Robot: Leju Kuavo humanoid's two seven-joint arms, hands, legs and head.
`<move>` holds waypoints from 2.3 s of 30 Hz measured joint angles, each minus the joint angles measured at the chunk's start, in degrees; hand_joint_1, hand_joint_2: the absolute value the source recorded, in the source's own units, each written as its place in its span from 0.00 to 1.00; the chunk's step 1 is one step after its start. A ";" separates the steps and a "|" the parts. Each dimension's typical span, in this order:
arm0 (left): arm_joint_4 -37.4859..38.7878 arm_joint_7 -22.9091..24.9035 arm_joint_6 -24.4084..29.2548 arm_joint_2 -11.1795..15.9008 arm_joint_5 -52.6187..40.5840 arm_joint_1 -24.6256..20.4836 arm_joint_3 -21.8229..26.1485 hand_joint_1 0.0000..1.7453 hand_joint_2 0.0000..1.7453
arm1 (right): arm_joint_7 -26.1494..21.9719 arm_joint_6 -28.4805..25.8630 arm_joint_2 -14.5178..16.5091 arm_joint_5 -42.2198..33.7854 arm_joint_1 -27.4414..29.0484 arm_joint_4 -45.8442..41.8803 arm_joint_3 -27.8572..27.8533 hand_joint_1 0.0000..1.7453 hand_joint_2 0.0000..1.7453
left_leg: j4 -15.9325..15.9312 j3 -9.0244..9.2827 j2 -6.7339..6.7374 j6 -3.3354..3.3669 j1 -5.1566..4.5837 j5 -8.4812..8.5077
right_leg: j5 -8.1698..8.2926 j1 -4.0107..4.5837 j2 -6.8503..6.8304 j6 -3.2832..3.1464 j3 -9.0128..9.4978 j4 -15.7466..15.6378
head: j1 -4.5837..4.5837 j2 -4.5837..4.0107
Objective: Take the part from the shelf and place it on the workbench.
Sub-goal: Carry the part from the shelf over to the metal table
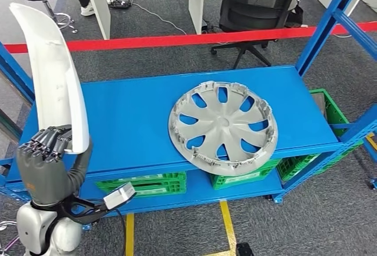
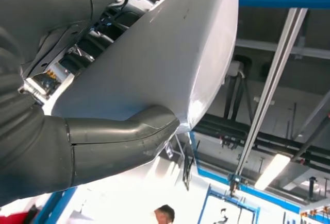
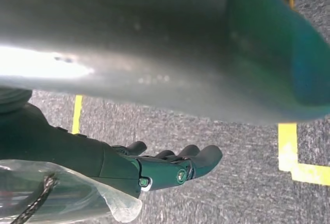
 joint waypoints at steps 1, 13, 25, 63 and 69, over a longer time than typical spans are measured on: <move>0.11 0.02 0.00 0.01 -0.02 0.03 0.01 1.00 1.00 | 0.00 0.00 0.00 -0.01 0.03 0.01 0.00 0.00 0.00 | 0.02 -0.04 0.21 0.00 0.00 -0.04 | -1.16 -0.06 -0.20 0.19 -1.64 3.44 | 0.02 0.00; 1.61 1.76 0.02 0.57 -0.45 -0.13 -0.39 1.00 1.00 | -0.80 -0.81 0.15 0.22 -0.30 0.44 0.49 0.00 0.00 | 4.71 -1.63 0.49 -3.06 0.38 -3.54 | 5.47 -0.44 -0.61 -1.32 4.37 -8.48 | -0.05 0.00; 3.52 5.92 0.02 2.60 -1.30 -1.00 -2.06 1.00 1.00 | 0.51 -0.34 -0.10 2.04 -1.02 0.77 0.98 0.00 0.00 | 0.85 4.10 -0.48 -0.34 -1.13 -4.08 | 8.97 0.73 -0.03 -1.72 1.47 -8.78 | -0.23 0.00; 8.50 6.30 0.04 5.14 0.62 -0.49 -5.11 1.00 1.00 | -0.70 -1.76 0.15 8.49 -0.30 0.85 1.46 0.00 0.00 | -0.77 -0.53 0.51 0.12 -0.66 0.70 | -2.37 0.34 -0.73 0.05 -1.93 5.34 | 0.17 0.00; 9.28 6.27 0.06 4.90 0.62 -0.50 -5.08 1.00 1.00 | -0.79 -1.76 0.15 8.52 -0.42 0.85 1.46 0.00 0.00 | 1.23 -5.29 0.63 -1.11 -0.75 3.69 | 1.55 0.38 -0.64 0.00 11.05 -9.02 | 0.17 0.01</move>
